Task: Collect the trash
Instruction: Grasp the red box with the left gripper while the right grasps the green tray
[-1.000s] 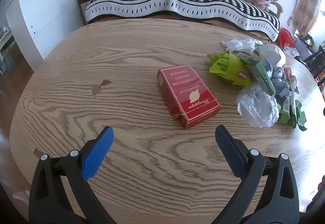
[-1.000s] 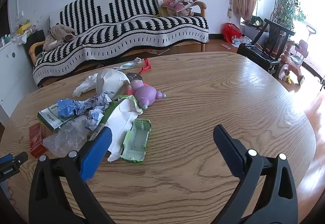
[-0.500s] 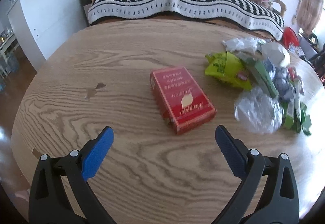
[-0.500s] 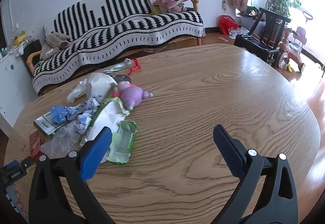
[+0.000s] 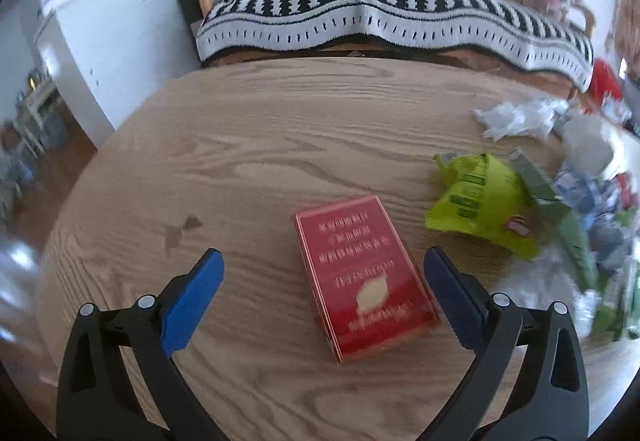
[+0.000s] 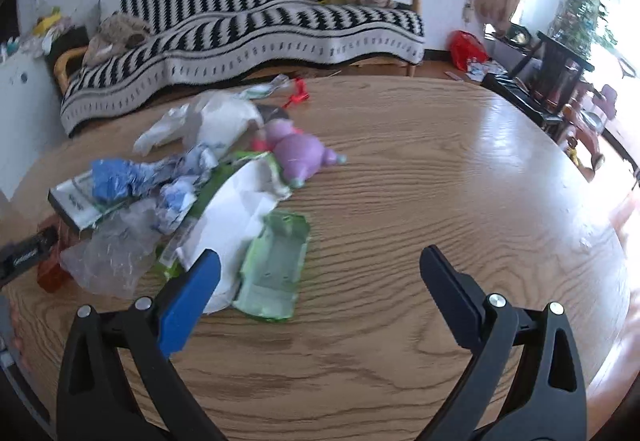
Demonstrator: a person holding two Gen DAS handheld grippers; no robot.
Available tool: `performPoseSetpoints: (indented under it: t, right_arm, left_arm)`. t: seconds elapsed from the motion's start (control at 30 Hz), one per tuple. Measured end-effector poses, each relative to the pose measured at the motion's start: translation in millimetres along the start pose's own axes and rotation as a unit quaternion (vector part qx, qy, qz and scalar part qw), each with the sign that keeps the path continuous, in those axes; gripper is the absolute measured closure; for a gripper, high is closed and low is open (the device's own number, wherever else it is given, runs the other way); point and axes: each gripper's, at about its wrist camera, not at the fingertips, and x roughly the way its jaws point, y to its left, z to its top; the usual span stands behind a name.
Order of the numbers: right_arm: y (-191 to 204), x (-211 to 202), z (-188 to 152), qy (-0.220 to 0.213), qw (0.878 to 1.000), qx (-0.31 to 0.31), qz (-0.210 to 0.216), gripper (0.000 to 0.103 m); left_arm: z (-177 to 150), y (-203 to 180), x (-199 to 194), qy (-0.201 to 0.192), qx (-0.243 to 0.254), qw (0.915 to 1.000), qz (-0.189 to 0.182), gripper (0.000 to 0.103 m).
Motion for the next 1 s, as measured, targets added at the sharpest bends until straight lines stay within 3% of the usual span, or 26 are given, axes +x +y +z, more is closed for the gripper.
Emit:
performPoseSetpoints:
  t: [0.2,0.43,0.57,0.7,0.73,0.87,0.93,0.97,1.0]
  right_arm:
    - [6.6,23.3,0.3,0.029,0.999,-0.023,-0.024,0.007]
    - [-7.3,33.0,-1.2,0.040,0.999,-0.003,-0.034,0.007]
    - [-9.4,32.5,-2.1,0.049,0.998,0.010,-0.027,0.007]
    - [-6.0,37.5,-2.4,0.048,0.998,-0.009,-0.041,0.007]
    - [-6.5,41.0,-2.2,0.052,0.998,-0.013,-0.039,0.007]
    - [-13.2,51.6,-3.8,0.064,0.998,-0.008,-0.014,0.007]
    - [-21.9,54.6,-4.2,0.071,0.997,0.012,0.011,0.006]
    - [-22.4,52.4,-4.6,0.063,0.998,0.008,0.012,0.020]
    - [-23.1,48.8,-4.5,0.051,0.999,0.002,0.016,0.036]
  left_arm:
    - [-0.2,17.0,16.1,0.020,-0.001,0.9996,-0.022,0.006]
    - [-10.7,41.4,13.7,0.025,-0.009,0.9986,-0.045,0.006]
    - [-11.3,32.4,10.4,0.019,-0.004,0.9976,-0.066,0.006]
    - [-14.7,17.9,19.6,0.032,0.020,0.9980,-0.051,0.006]
    - [-16.8,15.7,25.1,0.045,0.024,0.9979,-0.041,0.005]
    - [-17.0,24.7,28.3,0.034,0.018,0.9984,-0.041,0.005]
    - [-19.5,31.8,30.2,0.042,0.005,0.9974,-0.059,0.006]
    - [-19.5,36.6,31.2,0.052,-0.007,0.9954,-0.081,0.011]
    - [-18.6,37.8,26.8,0.036,-0.002,0.9962,-0.079,0.051]
